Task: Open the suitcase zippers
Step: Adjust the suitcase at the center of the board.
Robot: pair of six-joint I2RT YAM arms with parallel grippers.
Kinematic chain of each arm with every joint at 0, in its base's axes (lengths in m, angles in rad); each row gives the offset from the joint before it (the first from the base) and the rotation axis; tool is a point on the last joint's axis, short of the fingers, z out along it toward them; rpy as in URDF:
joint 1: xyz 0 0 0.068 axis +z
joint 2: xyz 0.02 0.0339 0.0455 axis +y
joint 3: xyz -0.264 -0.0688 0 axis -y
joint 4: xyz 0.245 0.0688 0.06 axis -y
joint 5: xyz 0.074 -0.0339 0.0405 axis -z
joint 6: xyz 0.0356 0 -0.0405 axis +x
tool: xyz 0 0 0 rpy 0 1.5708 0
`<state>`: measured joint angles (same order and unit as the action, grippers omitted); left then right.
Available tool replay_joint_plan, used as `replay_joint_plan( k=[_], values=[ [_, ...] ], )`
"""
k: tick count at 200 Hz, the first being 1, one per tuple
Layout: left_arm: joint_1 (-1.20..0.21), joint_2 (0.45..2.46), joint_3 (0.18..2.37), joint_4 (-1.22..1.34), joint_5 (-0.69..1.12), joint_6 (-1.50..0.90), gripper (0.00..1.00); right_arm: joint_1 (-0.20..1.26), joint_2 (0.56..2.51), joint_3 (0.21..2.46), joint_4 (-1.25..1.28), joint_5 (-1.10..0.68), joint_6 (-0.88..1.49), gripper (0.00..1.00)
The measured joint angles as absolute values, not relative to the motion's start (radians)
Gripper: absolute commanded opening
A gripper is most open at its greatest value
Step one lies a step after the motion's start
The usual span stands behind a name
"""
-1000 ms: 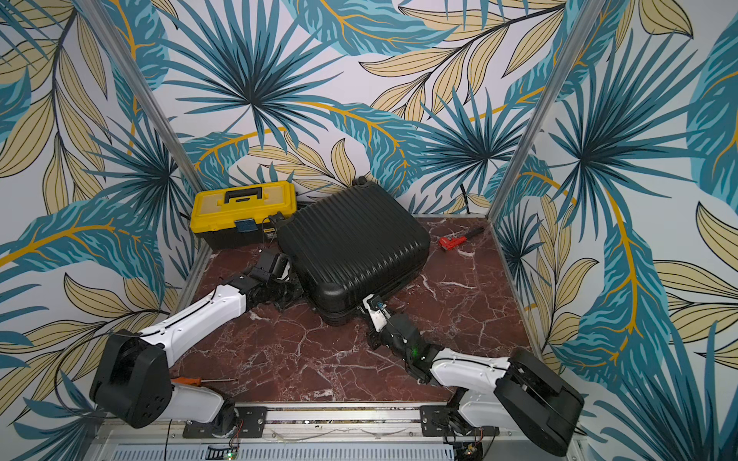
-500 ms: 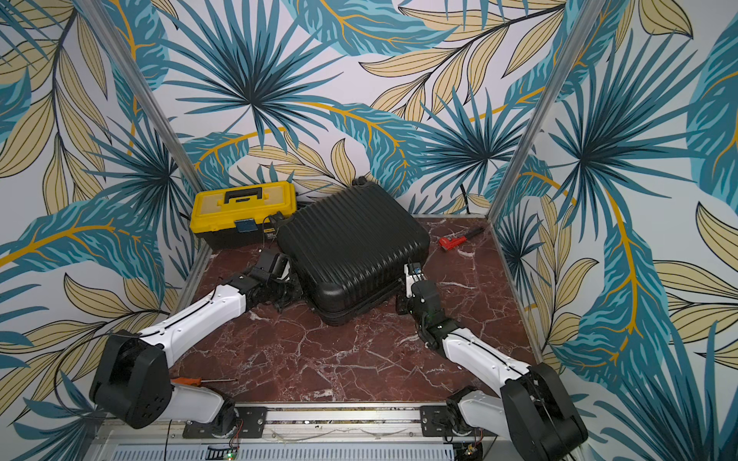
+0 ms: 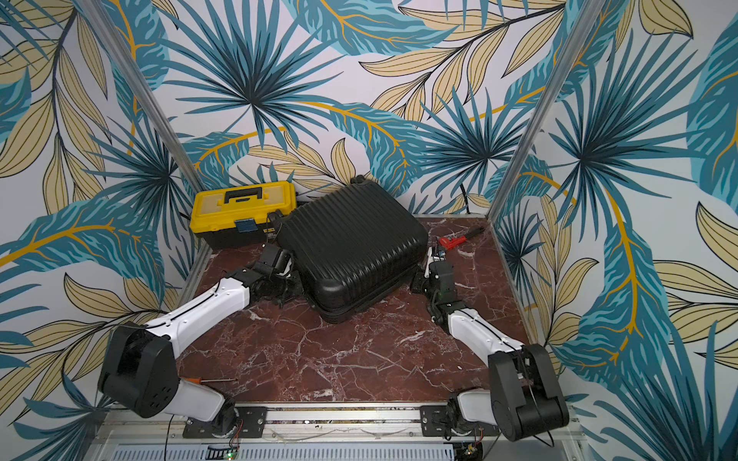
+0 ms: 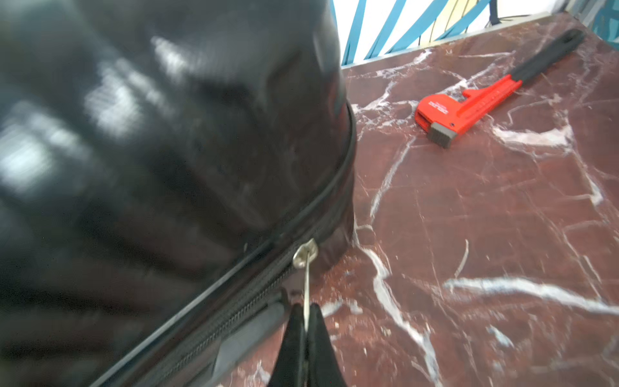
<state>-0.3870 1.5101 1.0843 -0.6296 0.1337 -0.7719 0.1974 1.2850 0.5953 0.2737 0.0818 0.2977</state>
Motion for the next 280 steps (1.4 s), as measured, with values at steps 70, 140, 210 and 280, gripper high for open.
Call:
replay_joint_plan(
  k=[70,140,210,280],
  values=[
    [-0.361,1.847,1.55,-0.854,0.041,-0.702,0.93,0.439,0.869,0.403,0.036,0.201,0.355,0.0],
    [-0.369,1.882,1.76,-0.811,-0.072,-0.669,1.0,0.732,0.949,0.466,-0.043,0.194,0.441,0.0],
    [-0.409,1.293,1.277,-0.799,-0.07,-0.855,0.95,0.887,1.21,0.632,0.015,0.287,0.558,0.0],
    [-0.588,1.146,0.879,-0.635,0.058,-1.154,0.72,0.988,1.451,0.817,0.116,0.324,0.62,0.0]
  ],
)
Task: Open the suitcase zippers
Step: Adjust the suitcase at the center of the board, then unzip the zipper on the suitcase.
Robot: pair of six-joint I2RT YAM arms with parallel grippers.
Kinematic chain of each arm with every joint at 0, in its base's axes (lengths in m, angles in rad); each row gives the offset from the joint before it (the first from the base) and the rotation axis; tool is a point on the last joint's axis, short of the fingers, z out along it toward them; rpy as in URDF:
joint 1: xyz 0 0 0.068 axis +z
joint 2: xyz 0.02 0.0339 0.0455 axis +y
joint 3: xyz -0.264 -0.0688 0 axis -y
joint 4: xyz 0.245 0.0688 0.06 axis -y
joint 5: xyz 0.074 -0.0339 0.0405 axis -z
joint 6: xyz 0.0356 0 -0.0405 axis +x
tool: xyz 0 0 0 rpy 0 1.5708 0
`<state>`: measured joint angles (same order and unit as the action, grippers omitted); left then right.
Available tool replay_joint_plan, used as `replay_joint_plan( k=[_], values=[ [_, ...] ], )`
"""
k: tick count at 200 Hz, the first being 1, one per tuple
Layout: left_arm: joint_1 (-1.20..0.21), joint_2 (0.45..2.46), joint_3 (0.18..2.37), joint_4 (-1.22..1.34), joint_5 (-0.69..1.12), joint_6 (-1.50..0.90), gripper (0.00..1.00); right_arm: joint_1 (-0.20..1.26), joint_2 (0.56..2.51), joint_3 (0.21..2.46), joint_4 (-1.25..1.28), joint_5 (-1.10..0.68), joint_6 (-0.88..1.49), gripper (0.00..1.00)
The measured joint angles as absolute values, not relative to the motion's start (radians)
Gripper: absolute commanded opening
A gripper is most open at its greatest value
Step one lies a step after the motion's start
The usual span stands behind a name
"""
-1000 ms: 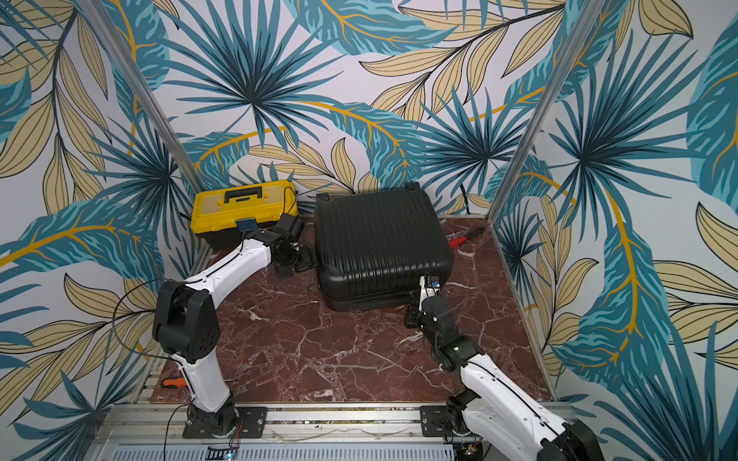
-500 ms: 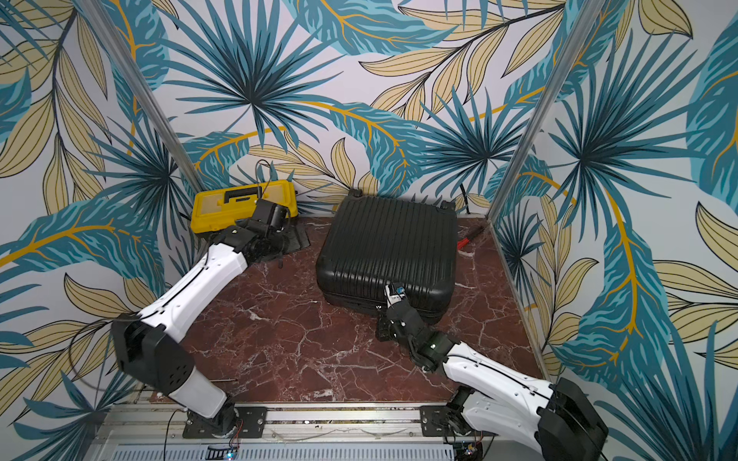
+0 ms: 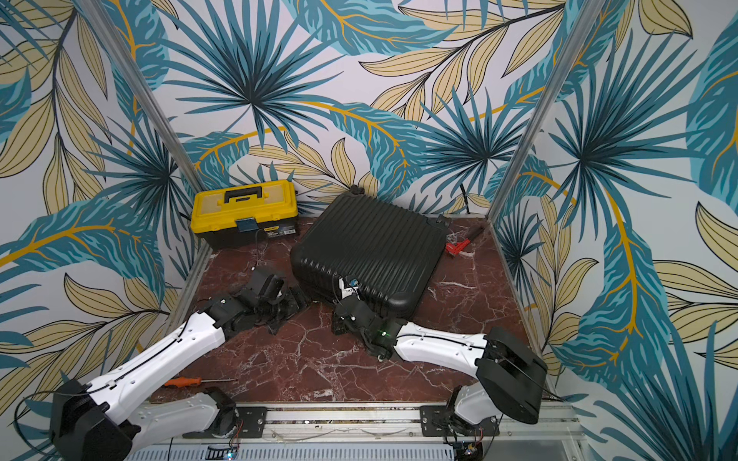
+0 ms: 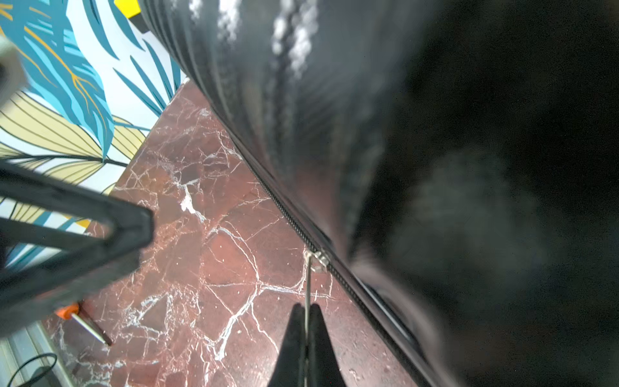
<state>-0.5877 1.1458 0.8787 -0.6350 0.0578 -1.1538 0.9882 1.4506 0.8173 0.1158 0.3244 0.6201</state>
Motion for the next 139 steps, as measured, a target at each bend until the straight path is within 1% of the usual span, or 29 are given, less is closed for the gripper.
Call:
replay_joint_plan(
  k=[20,37,94,139],
  values=[
    [-0.607,1.163,0.807,-0.524,0.081,-1.227,0.65,0.988,1.44,0.812,0.119,0.333,0.641,0.0],
    [-0.616,1.2,0.761,-0.426,0.098,-1.278,0.63,0.986,1.422,0.796,0.123,0.336,0.66,0.0],
    [-0.619,1.378,0.731,-0.167,0.136,-1.367,0.63,0.988,1.372,0.735,0.153,0.336,0.689,0.0],
    [-0.621,1.468,0.739,-0.109,0.139,-1.392,0.63,0.988,1.37,0.717,0.182,0.337,0.693,0.0]
  ],
)
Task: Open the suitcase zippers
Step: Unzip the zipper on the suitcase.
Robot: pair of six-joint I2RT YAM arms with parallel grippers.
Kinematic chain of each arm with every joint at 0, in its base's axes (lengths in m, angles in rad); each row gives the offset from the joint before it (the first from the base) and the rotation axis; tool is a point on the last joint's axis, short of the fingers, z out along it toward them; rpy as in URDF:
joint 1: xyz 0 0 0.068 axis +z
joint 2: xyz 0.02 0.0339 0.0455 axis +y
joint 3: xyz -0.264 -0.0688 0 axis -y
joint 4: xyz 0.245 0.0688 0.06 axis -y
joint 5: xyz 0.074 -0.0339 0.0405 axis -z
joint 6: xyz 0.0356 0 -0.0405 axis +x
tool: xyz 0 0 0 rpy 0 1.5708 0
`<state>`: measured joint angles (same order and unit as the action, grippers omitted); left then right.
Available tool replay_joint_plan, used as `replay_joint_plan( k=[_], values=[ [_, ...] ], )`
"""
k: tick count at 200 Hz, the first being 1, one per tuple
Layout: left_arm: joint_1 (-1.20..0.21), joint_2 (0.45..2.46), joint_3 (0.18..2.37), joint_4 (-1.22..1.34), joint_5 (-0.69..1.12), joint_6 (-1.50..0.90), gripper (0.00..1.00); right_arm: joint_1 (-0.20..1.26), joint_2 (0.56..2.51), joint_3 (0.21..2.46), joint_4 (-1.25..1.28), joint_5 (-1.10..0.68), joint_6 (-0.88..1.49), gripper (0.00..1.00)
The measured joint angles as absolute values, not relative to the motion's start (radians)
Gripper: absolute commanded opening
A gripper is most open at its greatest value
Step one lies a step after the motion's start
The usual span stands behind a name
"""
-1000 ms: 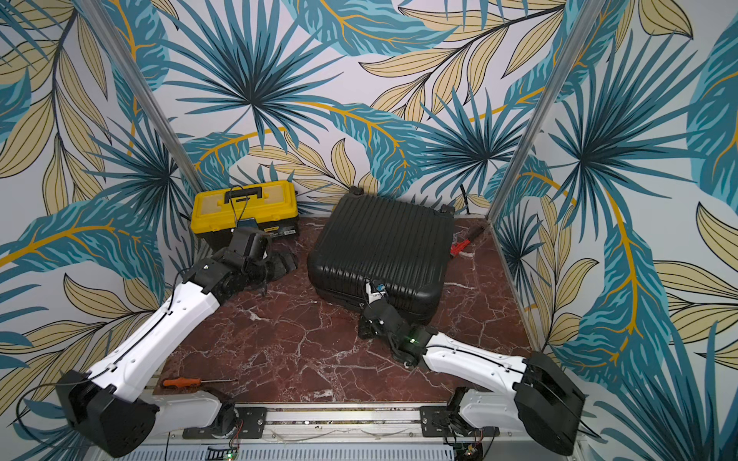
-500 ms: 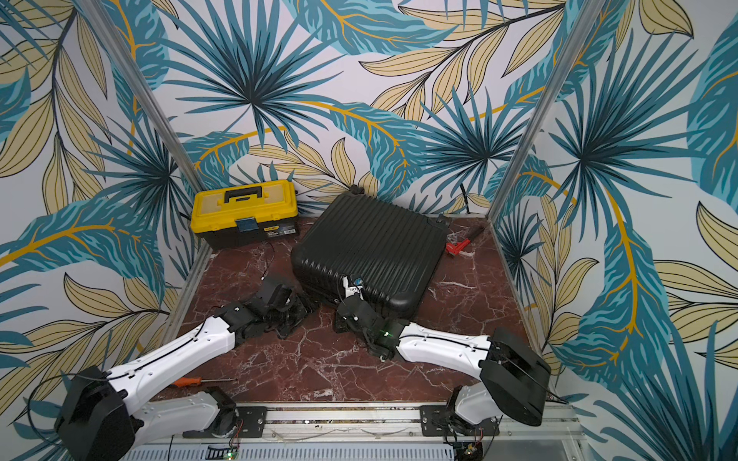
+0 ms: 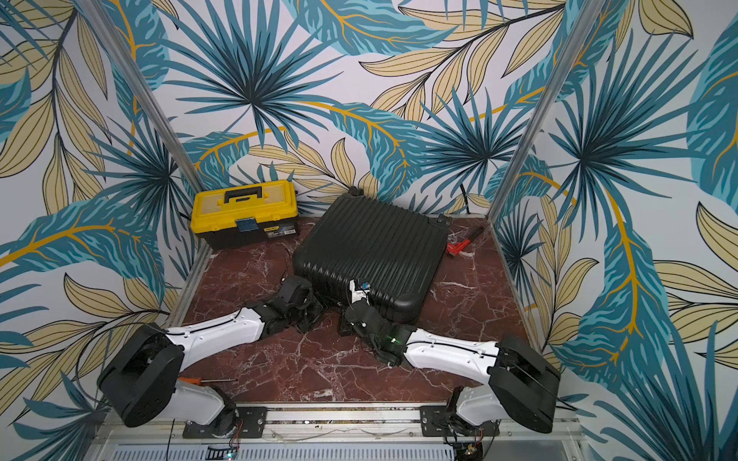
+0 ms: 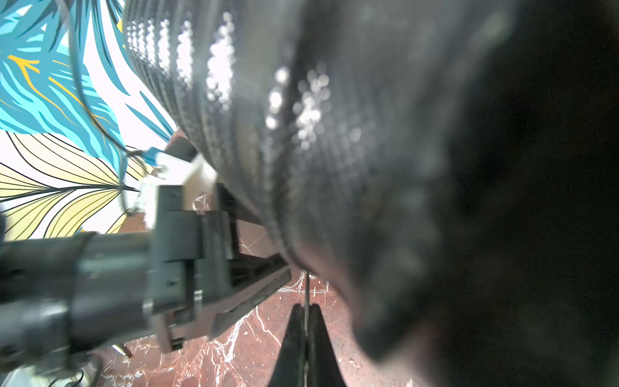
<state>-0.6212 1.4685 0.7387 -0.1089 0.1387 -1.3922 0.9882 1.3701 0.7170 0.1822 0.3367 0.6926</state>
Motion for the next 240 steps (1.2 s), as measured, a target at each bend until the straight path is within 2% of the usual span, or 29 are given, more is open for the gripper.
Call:
replay_joint_plan(
  k=[44,70,152,194,240],
  values=[
    [-0.625,1.525,0.762,-0.051,0.135,-1.422,0.62,0.982,1.388,0.713,0.194,0.364,0.693,0.0],
    [-0.627,1.551,0.78,-0.043,0.122,-1.441,0.73,0.982,1.409,0.692,0.245,0.388,0.693,0.0],
    [-0.658,1.577,0.786,-0.02,0.035,-1.508,0.91,0.983,1.462,0.631,0.409,0.408,0.712,0.0],
    [-0.665,1.576,0.733,0.093,0.017,-1.502,0.87,0.982,1.467,0.609,0.456,0.408,0.715,0.0],
    [-0.679,1.575,0.686,0.212,-0.008,-1.462,0.76,0.982,1.467,0.587,0.499,0.403,0.719,0.0]
  ],
)
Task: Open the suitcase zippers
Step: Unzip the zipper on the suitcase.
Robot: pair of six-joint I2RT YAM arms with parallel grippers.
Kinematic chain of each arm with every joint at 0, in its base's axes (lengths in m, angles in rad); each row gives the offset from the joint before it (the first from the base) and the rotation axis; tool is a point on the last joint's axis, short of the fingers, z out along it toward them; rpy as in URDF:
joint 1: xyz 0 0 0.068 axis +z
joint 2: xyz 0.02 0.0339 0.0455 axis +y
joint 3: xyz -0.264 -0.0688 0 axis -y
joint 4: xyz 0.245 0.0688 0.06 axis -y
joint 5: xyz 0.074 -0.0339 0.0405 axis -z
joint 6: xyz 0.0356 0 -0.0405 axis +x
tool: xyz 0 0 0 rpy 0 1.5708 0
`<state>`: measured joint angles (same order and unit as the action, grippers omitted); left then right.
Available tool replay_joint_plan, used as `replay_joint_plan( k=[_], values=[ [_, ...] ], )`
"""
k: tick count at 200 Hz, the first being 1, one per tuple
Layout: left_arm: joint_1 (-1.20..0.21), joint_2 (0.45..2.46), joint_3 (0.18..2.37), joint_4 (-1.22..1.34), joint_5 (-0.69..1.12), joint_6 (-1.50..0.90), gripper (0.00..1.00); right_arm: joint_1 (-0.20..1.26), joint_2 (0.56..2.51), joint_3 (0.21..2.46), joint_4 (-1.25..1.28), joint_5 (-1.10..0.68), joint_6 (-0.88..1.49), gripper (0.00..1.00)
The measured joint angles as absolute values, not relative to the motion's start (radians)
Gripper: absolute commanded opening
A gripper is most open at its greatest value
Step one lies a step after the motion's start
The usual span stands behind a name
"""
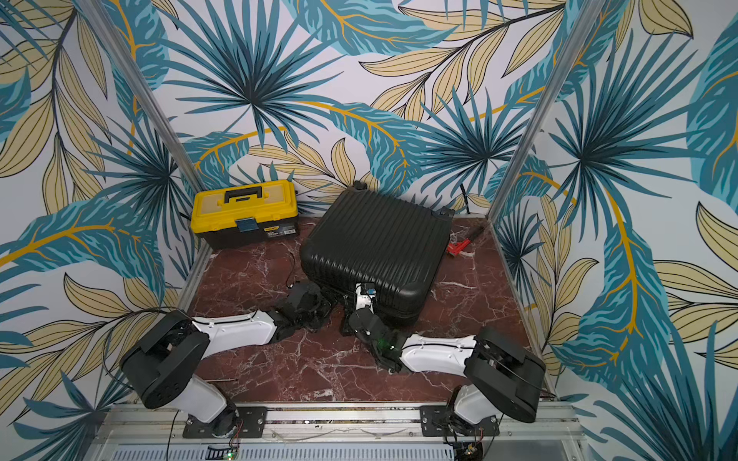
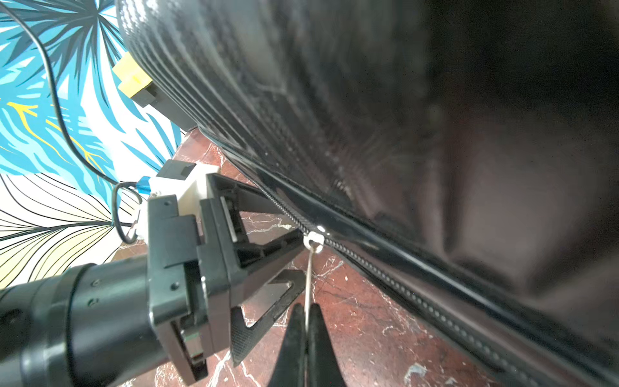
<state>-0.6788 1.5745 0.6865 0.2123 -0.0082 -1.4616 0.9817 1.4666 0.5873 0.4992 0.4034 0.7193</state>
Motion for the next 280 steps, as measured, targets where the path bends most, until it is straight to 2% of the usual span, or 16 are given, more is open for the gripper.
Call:
replay_joint_plan(
  k=[48,75,89,108,180,280],
  values=[
    [-0.685,1.577,0.653,0.306,-0.019,-1.443,0.68,0.981,1.467,0.584,0.505,0.395,0.722,0.0],
    [-0.687,1.604,0.653,0.344,-0.013,-1.462,0.54,0.98,1.467,0.585,0.502,0.388,0.722,0.0],
    [-0.687,1.621,0.656,0.368,-0.002,-1.497,0.43,0.98,1.467,0.587,0.49,0.389,0.725,0.0],
    [-0.684,1.625,0.67,0.368,-0.001,-1.533,0.36,0.979,1.467,0.595,0.464,0.39,0.726,0.0],
    [-0.663,1.606,0.725,0.249,0.012,-1.571,0.26,0.984,1.4,0.591,0.331,0.392,0.727,0.0],
    [-0.603,1.571,0.729,0.175,0.012,-1.583,0.12,1.029,1.012,0.492,-0.096,0.442,0.748,0.0]
  ],
)
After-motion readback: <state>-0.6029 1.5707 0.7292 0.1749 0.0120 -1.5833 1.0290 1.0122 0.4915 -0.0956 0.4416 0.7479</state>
